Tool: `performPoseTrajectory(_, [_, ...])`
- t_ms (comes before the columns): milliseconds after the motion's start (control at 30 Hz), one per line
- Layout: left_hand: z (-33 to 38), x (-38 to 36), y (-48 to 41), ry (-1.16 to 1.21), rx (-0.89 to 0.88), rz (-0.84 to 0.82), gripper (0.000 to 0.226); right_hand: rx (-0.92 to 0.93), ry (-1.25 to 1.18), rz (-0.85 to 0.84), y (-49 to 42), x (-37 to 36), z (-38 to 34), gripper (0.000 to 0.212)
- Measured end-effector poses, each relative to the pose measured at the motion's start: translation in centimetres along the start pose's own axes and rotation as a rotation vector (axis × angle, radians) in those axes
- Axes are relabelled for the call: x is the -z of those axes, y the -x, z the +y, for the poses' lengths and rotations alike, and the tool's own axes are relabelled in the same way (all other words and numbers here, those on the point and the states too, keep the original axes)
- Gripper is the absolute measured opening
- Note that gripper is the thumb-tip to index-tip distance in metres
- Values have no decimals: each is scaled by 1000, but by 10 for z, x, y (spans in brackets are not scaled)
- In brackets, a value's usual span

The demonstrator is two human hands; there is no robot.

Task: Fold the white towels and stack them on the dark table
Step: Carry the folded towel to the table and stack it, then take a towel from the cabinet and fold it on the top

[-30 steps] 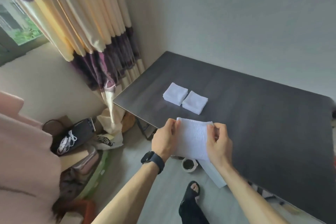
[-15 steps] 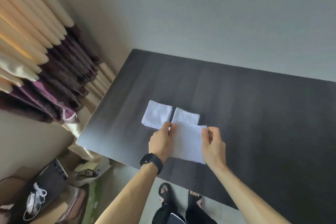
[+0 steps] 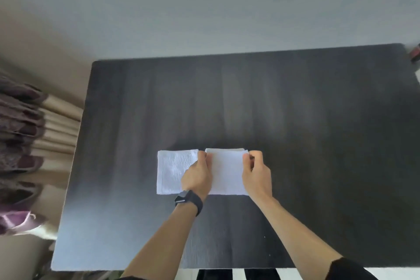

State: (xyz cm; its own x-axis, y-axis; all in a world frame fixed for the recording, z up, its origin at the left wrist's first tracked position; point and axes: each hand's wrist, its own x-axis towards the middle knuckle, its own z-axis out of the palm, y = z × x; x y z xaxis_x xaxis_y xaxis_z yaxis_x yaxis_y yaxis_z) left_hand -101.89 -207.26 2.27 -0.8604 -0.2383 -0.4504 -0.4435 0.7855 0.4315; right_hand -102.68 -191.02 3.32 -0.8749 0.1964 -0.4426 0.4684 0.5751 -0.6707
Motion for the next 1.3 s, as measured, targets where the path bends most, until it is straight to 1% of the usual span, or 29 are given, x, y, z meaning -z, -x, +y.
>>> performPoseTrajectory(167, [-4,-10,-11,-37,8,-23,19,-27,27,22,-14,-17,12,21])
performPoseTrajectory(233, [-5,-11,-12,-11,13,-33,17,-37,48,31,-17,-22,14,20])
performPoseTrajectory(400, [-6,-4,-13,89,5,-43,23,-35,88,79,-21,-25,17,20])
performPoseTrajectory(467, [-5,-1,-9,90,-9,-19,24,-25,86,115,-19,-22,20,23])
performPoseTrajectory(500, [-6,0,-6,55,-29,24,28,-27,83,130,-17,-20,21,25])
performPoseTrajectory(567, [-11,1,1,-61,-162,150,39,-12,84,171,-8,-18,23,32])
performPoseTrajectory(633, [-18,-1,5,-195,-370,254,47,137,187,252,3,-19,27,34])
performPoseTrajectory(667, [-22,-4,4,-259,-455,258,54,246,278,276,8,-21,29,35])
performPoseTrajectory(733, [-25,-9,1,-366,-532,175,64,430,464,244,13,-28,30,44])
performPoseTrajectory(767, [-26,-12,-2,-398,-540,140,67,471,545,199,12,-33,29,49])
performPoseTrajectory(800, [-28,-16,-6,-419,-537,119,67,472,613,153,9,-38,29,54])
performPoseTrajectory(900, [-31,-22,-17,-457,-497,66,67,370,714,61,-8,-47,31,58])
performPoseTrajectory(967, [-32,-26,-22,-478,-483,45,67,344,730,33,-17,-48,35,58])
performPoseTrajectory(1133, [-32,-31,-28,-467,-463,38,70,370,763,6,-22,-50,40,58])
performPoseTrajectory(1300, [-30,-32,-28,-494,-441,8,71,334,736,-29,-21,-50,39,60])
